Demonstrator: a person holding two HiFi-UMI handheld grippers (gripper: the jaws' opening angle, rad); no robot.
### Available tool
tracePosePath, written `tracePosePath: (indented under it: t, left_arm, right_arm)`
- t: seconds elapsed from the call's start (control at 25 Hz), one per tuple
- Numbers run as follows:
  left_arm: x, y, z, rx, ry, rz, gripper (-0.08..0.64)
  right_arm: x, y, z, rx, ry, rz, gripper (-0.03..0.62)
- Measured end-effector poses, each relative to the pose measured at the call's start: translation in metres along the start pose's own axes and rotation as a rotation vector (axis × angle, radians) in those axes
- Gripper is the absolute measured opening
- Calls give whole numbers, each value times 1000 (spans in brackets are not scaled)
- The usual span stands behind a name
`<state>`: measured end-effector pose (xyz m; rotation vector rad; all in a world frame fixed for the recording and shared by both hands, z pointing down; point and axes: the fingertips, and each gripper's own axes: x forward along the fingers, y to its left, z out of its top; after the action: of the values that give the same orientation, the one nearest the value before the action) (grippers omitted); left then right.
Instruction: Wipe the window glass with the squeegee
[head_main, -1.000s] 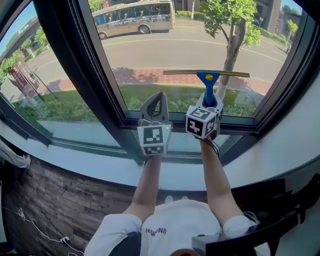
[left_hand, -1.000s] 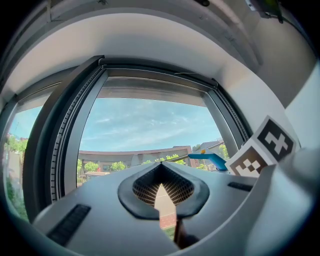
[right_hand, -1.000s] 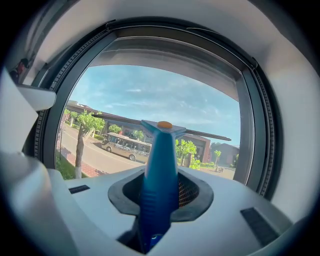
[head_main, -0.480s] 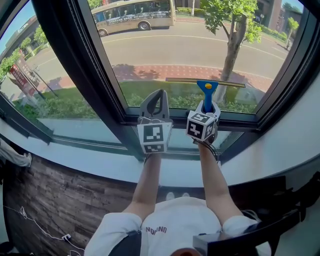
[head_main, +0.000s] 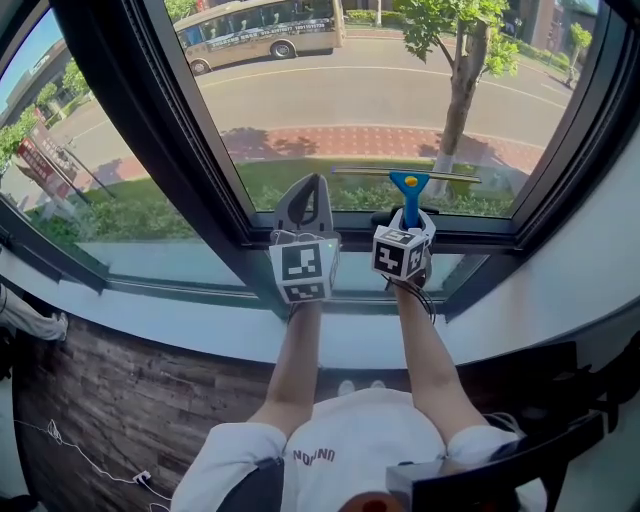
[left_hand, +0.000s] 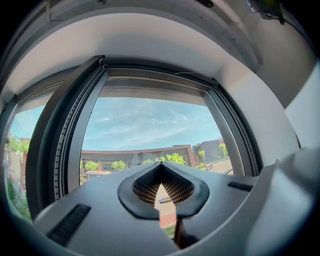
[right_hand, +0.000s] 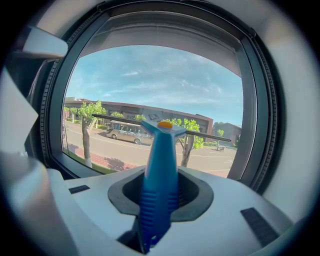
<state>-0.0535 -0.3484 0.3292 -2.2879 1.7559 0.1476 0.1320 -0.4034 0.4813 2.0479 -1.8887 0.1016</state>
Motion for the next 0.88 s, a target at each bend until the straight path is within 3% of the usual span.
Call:
tracePosePath:
  t: [0.36,0.88]
  left_arm:
    - [1,8,-3,3,3,4,3]
    - [6,0,-25,-13,34,-3,3]
  right_arm:
    - [6,7,-29,-2,74,11,104]
    - [9,7,-47,-4,90,11,104]
